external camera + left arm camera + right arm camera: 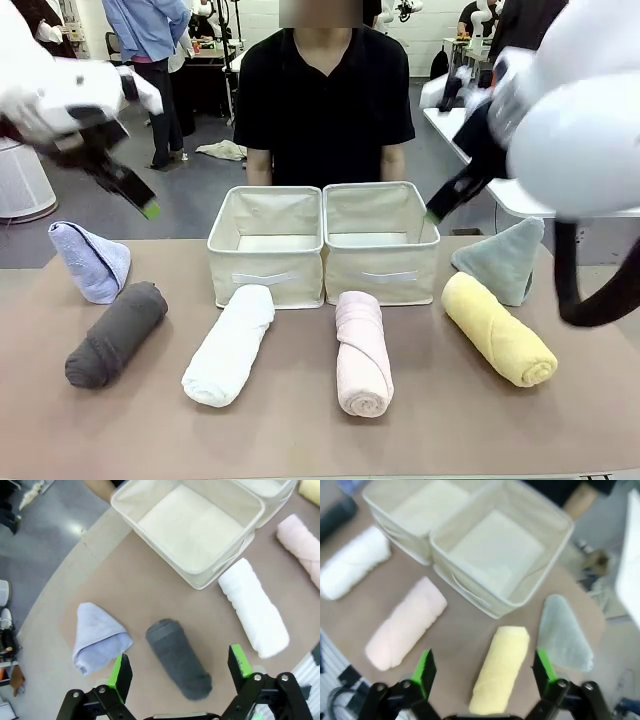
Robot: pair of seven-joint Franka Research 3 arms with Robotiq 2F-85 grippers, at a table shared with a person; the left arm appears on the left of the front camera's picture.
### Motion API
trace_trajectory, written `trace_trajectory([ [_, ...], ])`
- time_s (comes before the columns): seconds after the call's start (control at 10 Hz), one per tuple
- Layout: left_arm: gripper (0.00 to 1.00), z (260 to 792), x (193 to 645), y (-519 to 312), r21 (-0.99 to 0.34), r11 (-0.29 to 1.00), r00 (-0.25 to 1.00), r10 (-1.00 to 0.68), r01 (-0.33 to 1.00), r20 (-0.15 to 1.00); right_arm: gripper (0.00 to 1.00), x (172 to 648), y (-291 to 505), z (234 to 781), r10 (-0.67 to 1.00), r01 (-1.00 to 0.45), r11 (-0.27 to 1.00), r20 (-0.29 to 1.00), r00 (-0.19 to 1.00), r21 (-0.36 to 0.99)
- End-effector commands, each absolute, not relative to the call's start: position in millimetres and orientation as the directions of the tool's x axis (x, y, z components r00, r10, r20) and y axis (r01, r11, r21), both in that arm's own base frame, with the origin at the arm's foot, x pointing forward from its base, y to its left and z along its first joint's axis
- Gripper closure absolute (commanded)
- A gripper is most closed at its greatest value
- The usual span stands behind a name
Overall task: Sort the towels based on their folding style.
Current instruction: Pick up one triangle-folded towel and place it in the left Fabric basket.
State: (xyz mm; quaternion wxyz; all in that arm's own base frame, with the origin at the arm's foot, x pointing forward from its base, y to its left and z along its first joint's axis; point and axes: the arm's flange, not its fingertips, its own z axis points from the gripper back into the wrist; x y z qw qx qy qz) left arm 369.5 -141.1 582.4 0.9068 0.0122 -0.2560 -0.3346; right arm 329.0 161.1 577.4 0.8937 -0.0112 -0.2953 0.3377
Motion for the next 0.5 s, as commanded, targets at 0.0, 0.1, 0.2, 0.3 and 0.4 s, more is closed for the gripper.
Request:
trace_trajectory([
  [0.0,0.00,622,366,-138,0.235,0.758,0.645,-0.645,0.609,0.411,0.00,315,163,626,0.583,-0.564,0.797,0.524,0.621,-0.218],
  [0.1,0.00,635,365,-139,0.234,0.753,0.640,-0.650,0.615,0.410,0.00,301,156,651,0.549,-0.531,0.819,0.569,0.613,-0.217],
  [0.2,0.00,645,354,-137,0.250,0.765,0.632,-0.635,0.593,0.445,0.00,293,152,658,0.550,-0.525,0.819,0.577,0.604,-0.232],
  [0.3,0.00,639,356,-137,0.215,0.764,0.641,-0.632,0.608,0.435,0.00,301,155,646,0.589,-0.574,0.787,0.549,0.592,-0.226],
  [0.4,0.00,639,356,-137,0.215,0.764,0.641,-0.632,0.608,0.435,0.00,301,155,646,0.589,-0.574,0.787,0.549,0.592,-0.226],
])
